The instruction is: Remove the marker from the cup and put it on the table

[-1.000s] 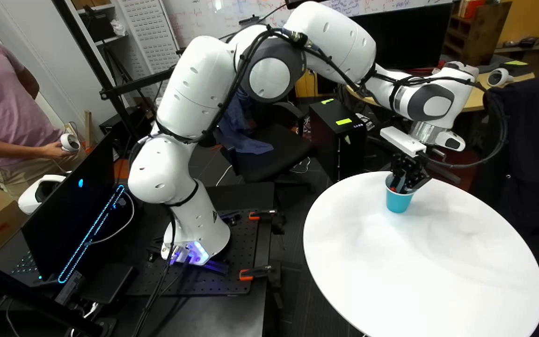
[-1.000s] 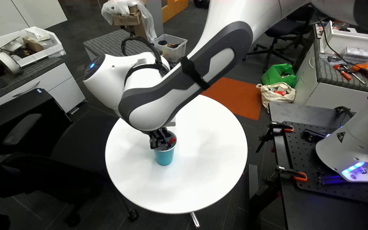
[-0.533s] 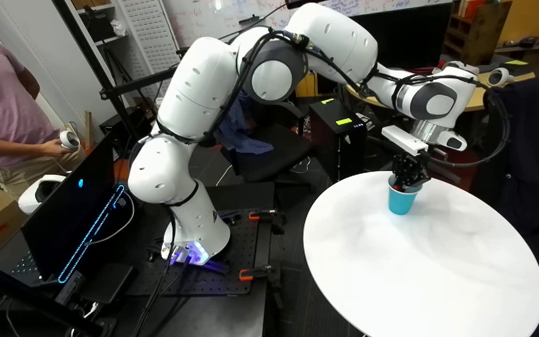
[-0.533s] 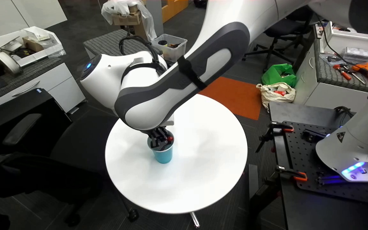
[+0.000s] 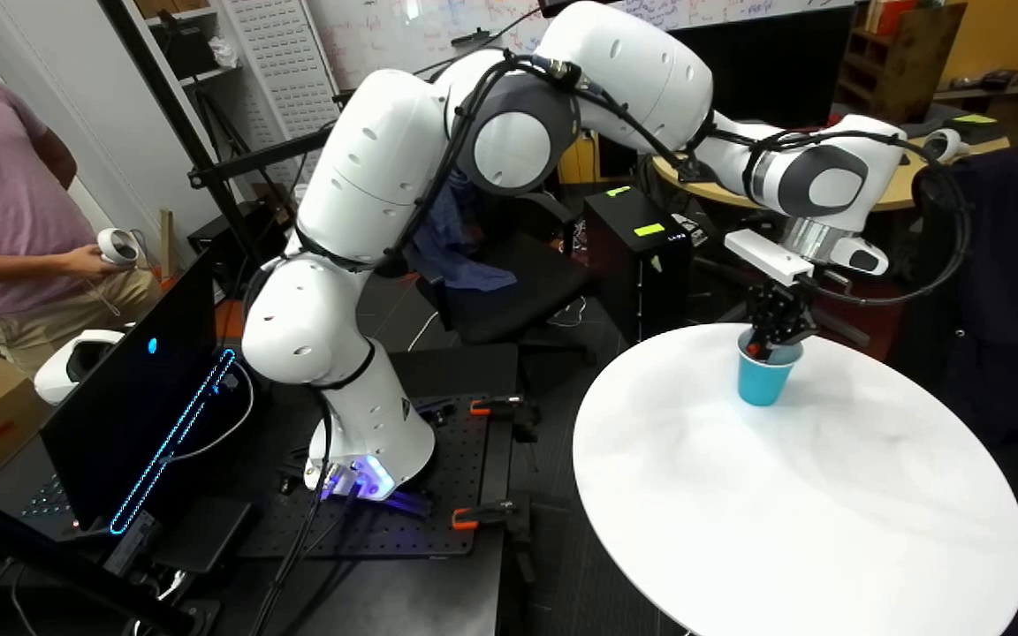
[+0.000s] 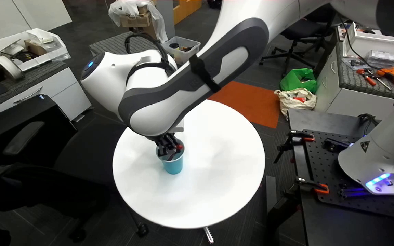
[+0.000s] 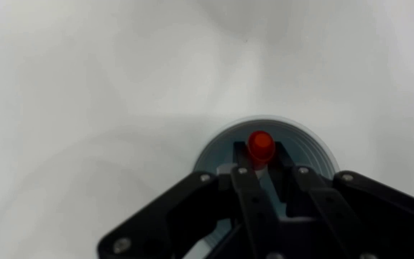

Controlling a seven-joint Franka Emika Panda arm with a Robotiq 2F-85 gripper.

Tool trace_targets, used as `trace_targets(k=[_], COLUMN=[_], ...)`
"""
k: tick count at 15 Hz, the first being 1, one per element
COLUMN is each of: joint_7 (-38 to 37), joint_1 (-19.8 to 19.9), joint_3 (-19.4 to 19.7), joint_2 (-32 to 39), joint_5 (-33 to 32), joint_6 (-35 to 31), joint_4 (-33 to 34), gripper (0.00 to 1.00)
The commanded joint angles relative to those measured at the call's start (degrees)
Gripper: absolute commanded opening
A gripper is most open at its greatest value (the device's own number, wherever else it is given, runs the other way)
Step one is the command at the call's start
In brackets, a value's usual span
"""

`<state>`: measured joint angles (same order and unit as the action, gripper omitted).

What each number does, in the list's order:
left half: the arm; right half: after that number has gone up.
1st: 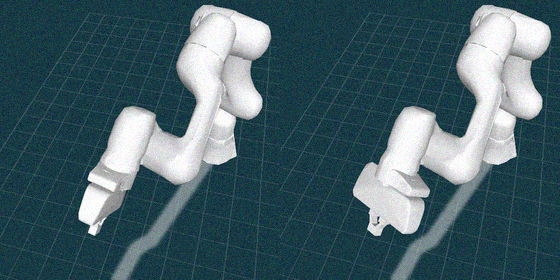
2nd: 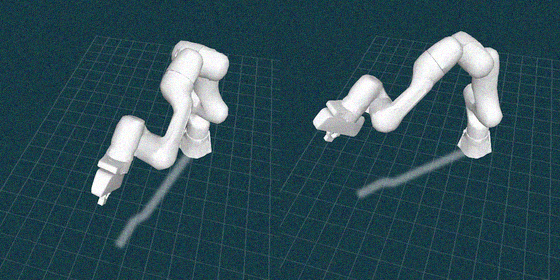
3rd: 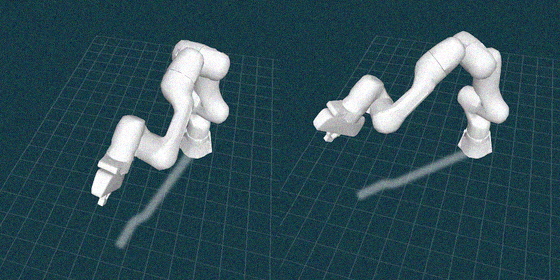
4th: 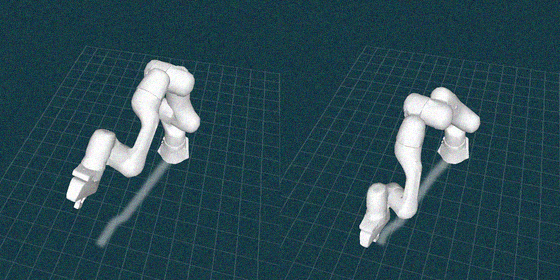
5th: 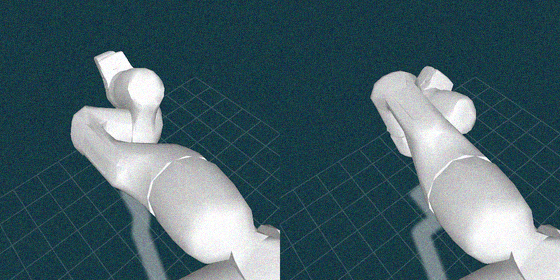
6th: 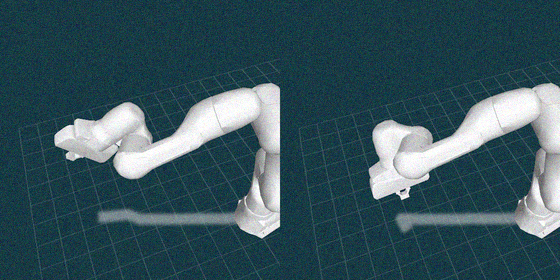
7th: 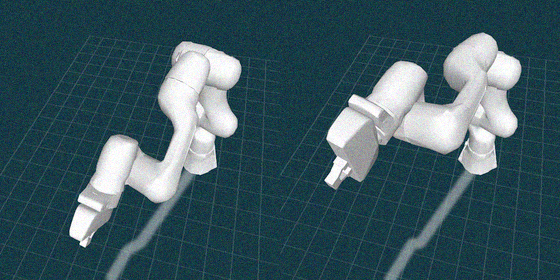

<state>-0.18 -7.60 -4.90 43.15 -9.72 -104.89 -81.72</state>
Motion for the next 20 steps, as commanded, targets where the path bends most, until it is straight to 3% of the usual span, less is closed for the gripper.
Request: trace_targets(k=[1,13,20], joint_7=[-1.2,-6.2,-12.5], joint_1=[-0.8,-1.1,-0.9], joint_3=[0.4,0.5,1.6], joint_2=[-2.9,-15.1,-24.9], joint_5=[1.6,4.4,2.8], joint_6=[2.3,3.0,-3.4], joint_4=[-1.0,-9.9,-20.1], gripper=[0.05,0.05,0.05])
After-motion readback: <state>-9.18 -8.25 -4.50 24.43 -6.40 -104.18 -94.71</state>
